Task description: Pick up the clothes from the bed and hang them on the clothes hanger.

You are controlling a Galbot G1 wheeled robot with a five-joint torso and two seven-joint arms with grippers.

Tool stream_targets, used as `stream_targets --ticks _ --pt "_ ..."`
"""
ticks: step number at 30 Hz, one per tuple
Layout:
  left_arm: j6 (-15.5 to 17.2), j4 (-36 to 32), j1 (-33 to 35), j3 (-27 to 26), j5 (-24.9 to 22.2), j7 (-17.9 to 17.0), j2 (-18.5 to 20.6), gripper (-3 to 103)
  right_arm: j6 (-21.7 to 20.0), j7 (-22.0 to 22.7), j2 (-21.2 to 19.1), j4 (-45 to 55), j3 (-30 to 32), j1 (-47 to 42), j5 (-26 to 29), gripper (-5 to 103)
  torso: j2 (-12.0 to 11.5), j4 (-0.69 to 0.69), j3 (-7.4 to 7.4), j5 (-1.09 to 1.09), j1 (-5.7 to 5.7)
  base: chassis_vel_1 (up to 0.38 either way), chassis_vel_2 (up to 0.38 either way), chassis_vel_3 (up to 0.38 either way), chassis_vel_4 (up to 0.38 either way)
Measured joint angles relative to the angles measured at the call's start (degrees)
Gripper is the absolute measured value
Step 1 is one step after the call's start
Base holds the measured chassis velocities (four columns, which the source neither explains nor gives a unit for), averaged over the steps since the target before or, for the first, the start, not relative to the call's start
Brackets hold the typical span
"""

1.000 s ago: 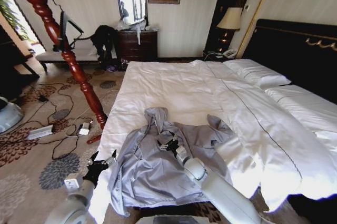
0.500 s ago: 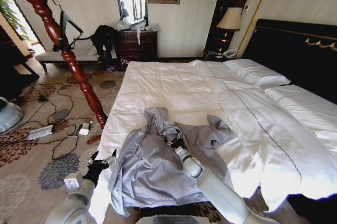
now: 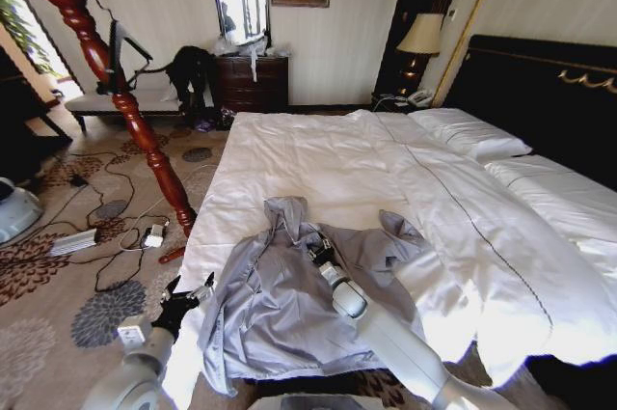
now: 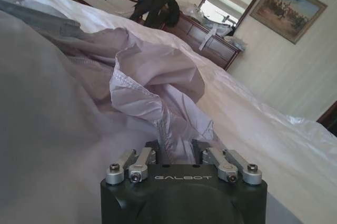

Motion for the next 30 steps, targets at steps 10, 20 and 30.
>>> stream_targets --ticks 10,20,30 --pt "3.2 3.1 -13.3 5.8 -11.4 -1.9 8.1 100 -0.8 0.7 -1.4 0.2 0.4 -0.4 2.8 7 0.0 -0.02 0.01 -0.01 0.01 0.000 0.000 0.000 0.000" --pt "4.1 8.5 -41.7 25.2 -29.9 -7.6 12.1 100 -1.5 1.4 1.3 -1.0 -3.3 4.3 5.1 0 0.0 0.02 0.00 0.00 0.01 0.000 0.000 0.000 0.000" --pt "4.7 18.4 -56.1 39.1 -33.0 -8.3 2.5 89 -1.7 1.7 -0.1 -0.5 -2.0 3.0 5.7 0 0.0 -0.02 0.00 0.01 0.01 0.000 0.000 0.000 0.000"
